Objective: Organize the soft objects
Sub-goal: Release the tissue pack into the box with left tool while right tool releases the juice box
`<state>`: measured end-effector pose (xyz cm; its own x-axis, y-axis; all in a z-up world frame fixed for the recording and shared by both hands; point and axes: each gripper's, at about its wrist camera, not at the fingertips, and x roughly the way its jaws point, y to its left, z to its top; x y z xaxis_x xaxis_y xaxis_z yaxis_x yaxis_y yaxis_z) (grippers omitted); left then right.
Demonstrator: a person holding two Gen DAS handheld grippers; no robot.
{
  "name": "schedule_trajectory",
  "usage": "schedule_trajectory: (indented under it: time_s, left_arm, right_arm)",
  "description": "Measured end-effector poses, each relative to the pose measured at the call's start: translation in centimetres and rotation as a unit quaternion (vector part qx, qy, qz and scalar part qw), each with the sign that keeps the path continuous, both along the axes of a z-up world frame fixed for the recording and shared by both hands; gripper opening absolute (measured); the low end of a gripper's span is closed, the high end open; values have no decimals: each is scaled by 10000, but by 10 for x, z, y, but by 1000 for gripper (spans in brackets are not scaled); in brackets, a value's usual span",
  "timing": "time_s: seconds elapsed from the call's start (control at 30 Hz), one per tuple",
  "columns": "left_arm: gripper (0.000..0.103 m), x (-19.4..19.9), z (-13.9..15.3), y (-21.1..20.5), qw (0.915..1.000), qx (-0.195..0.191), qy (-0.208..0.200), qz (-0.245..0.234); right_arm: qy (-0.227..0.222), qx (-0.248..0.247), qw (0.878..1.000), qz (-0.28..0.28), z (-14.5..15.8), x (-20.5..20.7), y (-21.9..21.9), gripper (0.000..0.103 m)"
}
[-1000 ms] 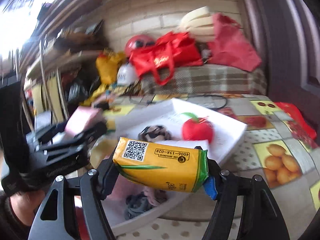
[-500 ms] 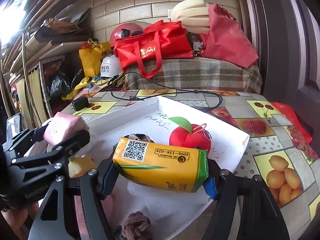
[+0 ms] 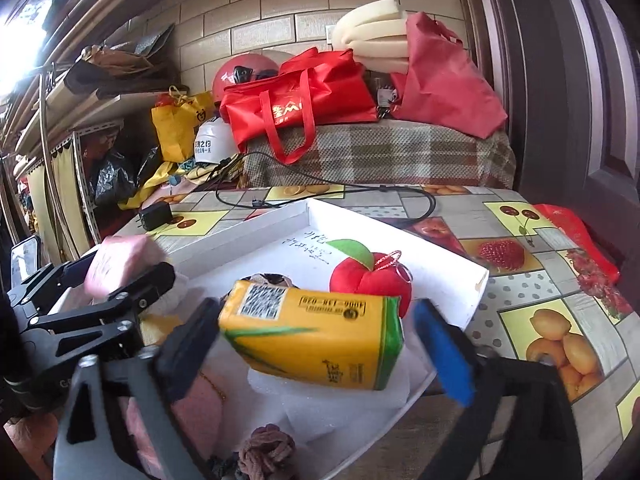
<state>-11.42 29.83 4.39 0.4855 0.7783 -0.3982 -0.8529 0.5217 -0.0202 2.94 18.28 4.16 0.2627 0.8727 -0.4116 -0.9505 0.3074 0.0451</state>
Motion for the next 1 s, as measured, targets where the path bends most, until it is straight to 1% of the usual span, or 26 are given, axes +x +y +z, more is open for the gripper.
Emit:
schedule_trajectory:
  time_s: [0.03, 0.1, 0.23, 0.37, 0.43, 0.57, 0.63, 0.83, 0.9, 1.0]
  left_arm:
    - [94, -2, 0, 0, 10000, 30, -23, 60]
    - [100, -5, 2, -2, 9998, 112, -94, 161]
    - [101, -17, 6, -11, 9984, 367, -380, 223]
    - [101, -29, 9, -16, 9961, 512, -654, 301]
    - [101, -35, 9, -16, 9955, 413, -796, 302]
    - [101, -51, 8, -17, 9921, 161, -1211, 278]
    - [101, -56, 8, -19, 9909, 80, -1317, 250]
    - [101, -50, 9, -36, 9928, 189, -1179, 76]
    - [101, -47, 9, -43, 9936, 202, -1114, -40]
    - [101, -43, 9, -55, 9945, 181, -1010, -188]
  right_arm:
    - [-32, 30, 10000, -1, 1, -1, -1, 103]
    - [-101, 67, 9999, -2, 1, -3, -1, 103]
    - [-277, 229, 9993, -77, 4, -7, -6, 103]
    - [-381, 502, 9979, -154, 6, -9, -16, 103]
    - [-411, 630, 9969, -217, 8, -10, -21, 103]
    - [-442, 653, 9967, -210, 8, -11, -24, 103]
    - [-439, 669, 9966, -218, 8, -12, -27, 103]
    - [-429, 584, 9973, 148, 5, -27, -52, 103]
    - [-375, 536, 9977, 165, 5, -29, -64, 103]
    - [-351, 469, 9983, 11, 3, -26, -85, 103]
